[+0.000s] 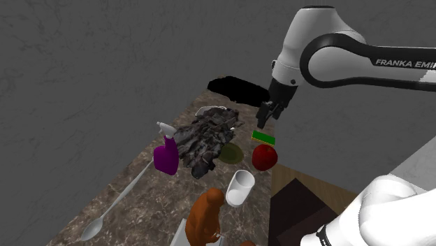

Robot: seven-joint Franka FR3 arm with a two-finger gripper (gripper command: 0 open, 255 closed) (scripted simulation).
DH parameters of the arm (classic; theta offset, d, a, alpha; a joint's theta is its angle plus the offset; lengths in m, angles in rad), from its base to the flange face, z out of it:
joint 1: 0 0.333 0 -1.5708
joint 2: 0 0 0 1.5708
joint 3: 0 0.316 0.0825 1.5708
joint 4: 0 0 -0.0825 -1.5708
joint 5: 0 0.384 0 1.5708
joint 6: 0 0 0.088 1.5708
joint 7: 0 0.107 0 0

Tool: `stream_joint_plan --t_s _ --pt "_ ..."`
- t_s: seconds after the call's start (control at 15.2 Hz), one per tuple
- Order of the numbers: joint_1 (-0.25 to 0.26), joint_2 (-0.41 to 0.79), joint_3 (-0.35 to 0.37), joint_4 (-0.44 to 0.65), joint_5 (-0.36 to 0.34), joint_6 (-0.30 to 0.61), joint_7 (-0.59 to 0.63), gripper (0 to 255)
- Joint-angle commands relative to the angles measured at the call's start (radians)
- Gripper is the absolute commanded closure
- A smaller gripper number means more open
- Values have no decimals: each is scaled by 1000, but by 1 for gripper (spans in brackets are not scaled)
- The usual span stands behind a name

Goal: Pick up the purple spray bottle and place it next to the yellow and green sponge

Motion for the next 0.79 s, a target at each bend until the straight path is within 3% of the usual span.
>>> stream_joint_plan --t_s 0.0,0.73 --pt "15 56 19 30 9 38 5 0" --pt "74 394 112 253 2 210 22 0"
